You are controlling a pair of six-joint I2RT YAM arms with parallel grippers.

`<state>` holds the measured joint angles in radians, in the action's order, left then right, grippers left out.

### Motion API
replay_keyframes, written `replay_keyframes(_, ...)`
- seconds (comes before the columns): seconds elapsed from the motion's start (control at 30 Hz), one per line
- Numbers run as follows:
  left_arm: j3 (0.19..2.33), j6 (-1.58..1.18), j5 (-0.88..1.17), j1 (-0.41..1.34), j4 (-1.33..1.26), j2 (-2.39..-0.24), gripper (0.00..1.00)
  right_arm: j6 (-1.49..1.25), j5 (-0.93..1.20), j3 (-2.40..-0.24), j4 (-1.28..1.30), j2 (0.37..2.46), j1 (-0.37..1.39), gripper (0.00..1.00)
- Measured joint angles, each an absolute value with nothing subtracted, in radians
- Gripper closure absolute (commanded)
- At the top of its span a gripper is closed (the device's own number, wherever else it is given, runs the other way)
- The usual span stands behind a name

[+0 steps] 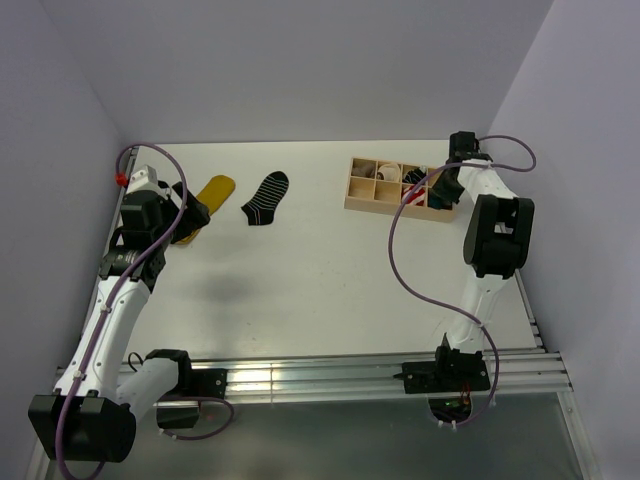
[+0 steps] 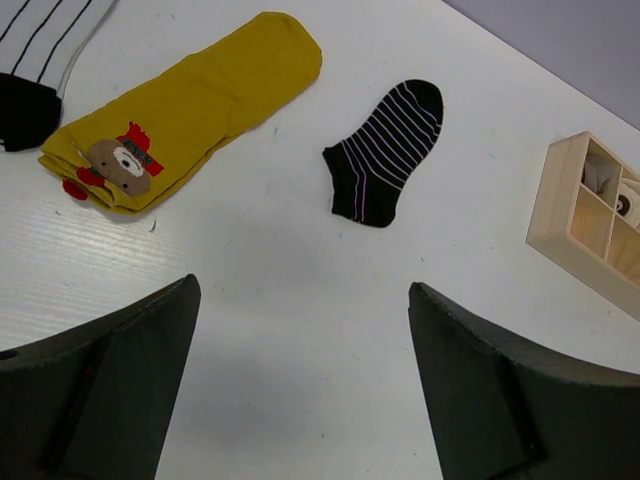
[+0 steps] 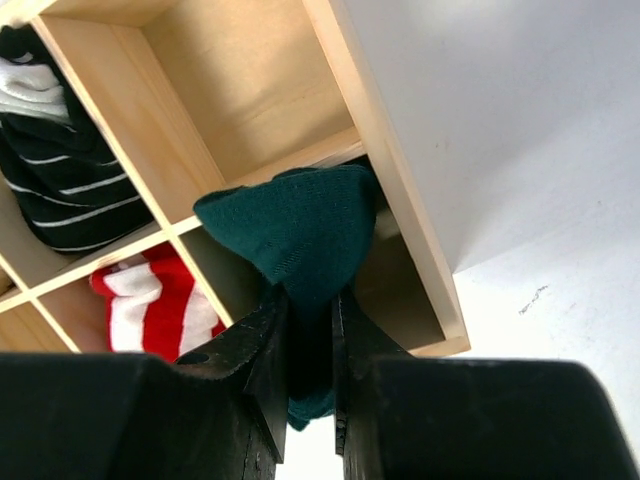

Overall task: Roll the socks
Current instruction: Place the sock in the storage box.

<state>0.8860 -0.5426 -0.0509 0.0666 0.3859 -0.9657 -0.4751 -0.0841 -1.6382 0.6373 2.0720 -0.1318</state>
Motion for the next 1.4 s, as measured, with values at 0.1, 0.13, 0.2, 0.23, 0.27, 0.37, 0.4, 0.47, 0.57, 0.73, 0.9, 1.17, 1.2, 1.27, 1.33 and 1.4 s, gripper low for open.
replay_keyframes(0.1, 0.883, -0.543, -0.049, 0.066, 0.385, -0.966, 0.10, -0.475, -0.077, -1.623, 0.621, 2.072, -0.134, 1.00)
replay_keyframes(0.13, 0.881, -0.543, -0.049, 0.066, 0.385, -0.966, 0.10, -0.475, -0.074, -1.620, 0.618, 2.072, -0.134, 1.00)
replay_keyframes(0.2, 0.878, -0.543, -0.049, 0.065, 0.385, -0.966, 0.10, -0.475, -0.069, -1.617, 0.614, 2.073, -0.134, 1.00)
replay_keyframes(0.23, 0.877, -0.543, -0.049, 0.065, 0.385, -0.966, 0.10, -0.475, -0.067, -1.617, 0.614, 2.074, -0.136, 1.00)
replay_keyframes(0.27, 0.876, -0.543, -0.048, 0.065, 0.385, -0.966, 0.10, -0.475, -0.064, -1.616, 0.612, 2.075, -0.136, 1.00)
replay_keyframes(0.37, 0.873, -0.543, -0.046, 0.064, 0.385, -0.966, 0.10, -0.475, -0.060, -1.615, 0.612, 2.078, -0.138, 0.94)
replay_keyframes(0.4, 0.872, -0.543, -0.044, 0.064, 0.385, -0.966, 0.10, -0.475, -0.059, -1.615, 0.612, 2.080, -0.138, 0.91)
replay_keyframes(0.47, 0.871, -0.543, -0.041, 0.063, 0.385, -0.966, 0.10, -0.474, -0.055, -1.615, 0.612, 2.082, -0.138, 0.81)
replay_keyframes(0.57, 0.871, -0.543, -0.038, 0.062, 0.385, -0.966, 0.10, -0.474, -0.039, -1.608, 0.604, 2.082, -0.142, 0.70)
replay_keyframes(0.73, 0.871, -0.543, -0.037, 0.062, 0.385, -0.966, 0.10, -0.470, -0.018, -1.584, 0.582, 2.069, -0.147, 0.61)
replay_keyframes(0.9, 0.871, -0.543, -0.031, 0.061, 0.385, -0.966, 0.10, -0.467, -0.010, -1.586, 0.610, 2.057, -0.146, 0.60)
replay_keyframes(1.17, 0.871, -0.543, -0.027, 0.060, 0.385, -0.966, 0.10, -0.463, -0.002, -1.599, 0.675, 2.017, -0.146, 0.60)
replay_keyframes(1.2, 0.871, -0.543, -0.025, 0.060, 0.384, -0.966, 0.10, -0.463, -0.003, -1.598, 0.677, 2.003, -0.146, 0.60)
replay_keyframes(1.27, 0.871, -0.543, -0.023, 0.059, 0.385, -0.966, 0.10, -0.464, -0.003, -1.594, 0.677, 1.976, -0.145, 0.61)
replay_keyframes(1.33, 0.871, -0.543, -0.023, 0.059, 0.385, -0.966, 0.10, -0.464, -0.002, -1.578, 0.669, 1.946, -0.144, 0.63)
replay_keyframes(1.4, 0.871, -0.543, -0.023, 0.059, 0.384, -0.966, 0.10, -0.465, -0.002, -1.561, 0.669, 1.926, -0.144, 0.66)
